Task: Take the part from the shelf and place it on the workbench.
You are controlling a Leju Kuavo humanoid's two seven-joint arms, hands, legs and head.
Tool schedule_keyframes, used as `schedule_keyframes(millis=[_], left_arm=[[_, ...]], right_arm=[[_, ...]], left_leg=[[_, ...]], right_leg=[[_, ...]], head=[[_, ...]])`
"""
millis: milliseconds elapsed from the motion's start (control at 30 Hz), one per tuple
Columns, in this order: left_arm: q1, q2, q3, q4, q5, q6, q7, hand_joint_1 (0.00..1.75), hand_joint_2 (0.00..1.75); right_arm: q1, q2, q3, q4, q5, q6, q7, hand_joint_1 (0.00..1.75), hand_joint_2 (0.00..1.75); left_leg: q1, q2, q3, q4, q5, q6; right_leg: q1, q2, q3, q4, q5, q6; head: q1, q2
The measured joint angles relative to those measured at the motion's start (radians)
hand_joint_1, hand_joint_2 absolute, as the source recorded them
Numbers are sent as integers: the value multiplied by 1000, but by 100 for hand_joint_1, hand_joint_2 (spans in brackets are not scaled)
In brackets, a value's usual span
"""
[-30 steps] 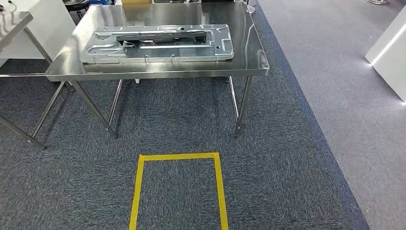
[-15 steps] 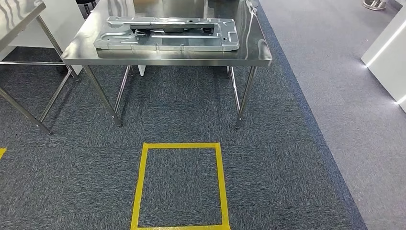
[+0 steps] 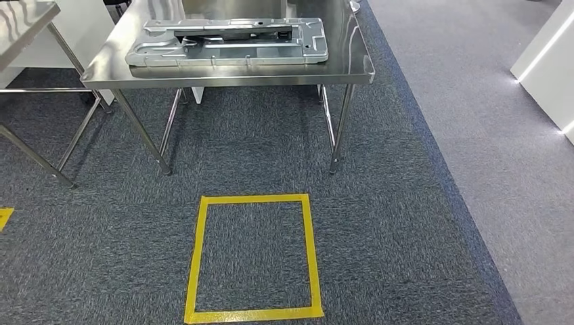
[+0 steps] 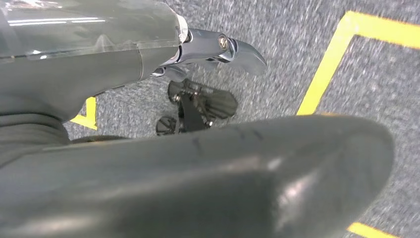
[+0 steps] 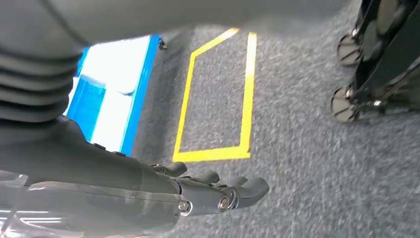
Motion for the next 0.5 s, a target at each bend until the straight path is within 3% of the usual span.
schedule_keyframes(millis=[33, 67, 167, 200, 267, 400, 500], left_arm=[[0, 0, 1, 0, 0, 1, 1, 0, 0], [0, 0, 2, 0, 0, 2, 1, 0, 44], [0, 0, 4, 0, 0, 4, 2, 0, 175], [0, 0, 5, 0, 0, 4, 1, 0, 175], [0, 1, 7, 0, 0, 6, 0, 0, 175], [0, 1, 16, 0, 2, 5, -2, 0, 175], [1, 1, 20, 0, 11, 1, 0, 0, 175]], right_arm=[[0, 0, 0, 0, 2, 0, 4, 0, 175], [0, 0, -1, 0, 3, -1, 6, 0, 175], [-1, 0, -2, 0, 5, -3, 14, 0, 44], [-1, 0, -3, 0, 5, -4, 16, 0, 0], [-1, 0, -6, 0, 5, -5, 15, 0, 0], [-1, 0, -7, 0, 4, -3, 3, 0, 175], [-1, -1, -4, 0, -5, 0, -8, 0, 175]], left_leg=[[1, 0, -1, 0, 3, -4], [1, 0, -2, 0, 5, -7], [2, -1, -5, 0, 10, -15], [2, -1, -5, 0, 11, -16], [3, -1, -6, 0, 12, -18], [3, -1, -8, 0, 13, -19], [3, -1, -9, 1, 13, -19]], right_leg=[[1, 0, -1, 2, 0, -2], [1, 0, -3, 4, 1, -3], [2, -1, -8, 8, 2, -6], [2, -1, -9, 8, 2, -6], [3, -1, -10, 8, 3, -7], [3, -1, -11, 9, 3, -7], [2, -1, -12, 9, 3, -7]], head=[[0, 0], [0, 0], [0, 0], [0, 0], [0, 0], [0, 0], [0, 0]])
